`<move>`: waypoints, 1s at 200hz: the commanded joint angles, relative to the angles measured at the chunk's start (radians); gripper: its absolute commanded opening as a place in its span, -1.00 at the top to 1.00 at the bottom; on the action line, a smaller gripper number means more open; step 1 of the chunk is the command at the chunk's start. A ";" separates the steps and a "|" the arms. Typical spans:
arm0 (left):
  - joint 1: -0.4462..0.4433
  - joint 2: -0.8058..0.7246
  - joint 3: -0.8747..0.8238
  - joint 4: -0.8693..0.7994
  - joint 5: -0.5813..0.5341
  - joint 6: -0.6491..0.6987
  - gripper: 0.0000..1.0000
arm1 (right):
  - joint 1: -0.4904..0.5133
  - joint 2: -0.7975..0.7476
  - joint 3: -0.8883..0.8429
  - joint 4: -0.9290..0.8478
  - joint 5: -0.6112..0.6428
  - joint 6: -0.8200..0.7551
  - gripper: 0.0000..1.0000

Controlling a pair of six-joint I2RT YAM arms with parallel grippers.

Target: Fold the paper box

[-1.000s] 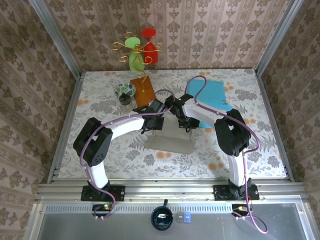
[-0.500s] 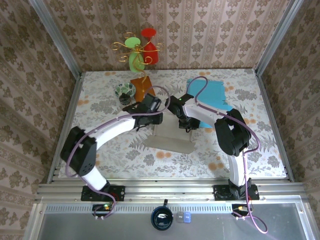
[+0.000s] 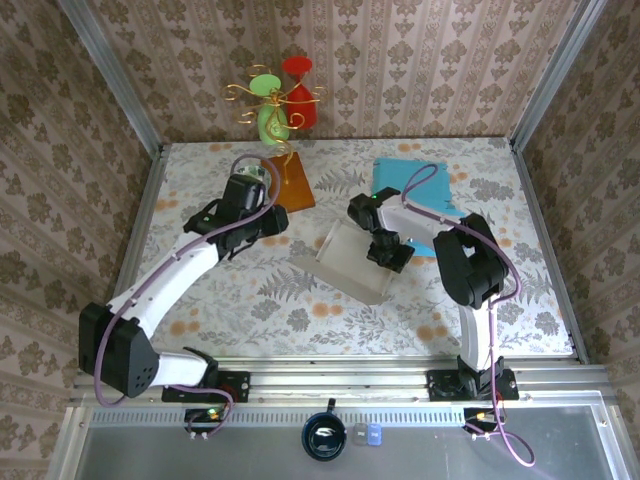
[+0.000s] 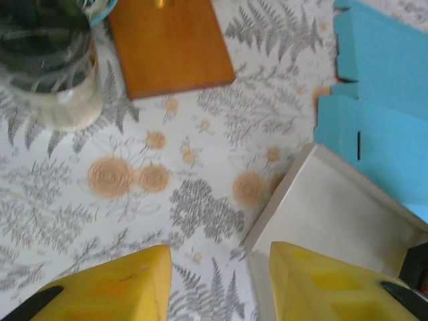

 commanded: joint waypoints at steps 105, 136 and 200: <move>0.117 -0.140 -0.329 -0.051 0.299 -0.106 0.27 | 0.134 -0.139 -0.274 0.317 -0.507 0.780 1.00; 0.116 -0.098 -0.368 0.035 0.354 -0.115 0.28 | 0.188 -0.106 -0.251 0.340 -0.527 0.886 1.00; 0.104 -0.033 -0.375 0.100 0.405 -0.096 0.30 | 0.263 -0.069 -0.225 0.460 -0.558 0.982 0.82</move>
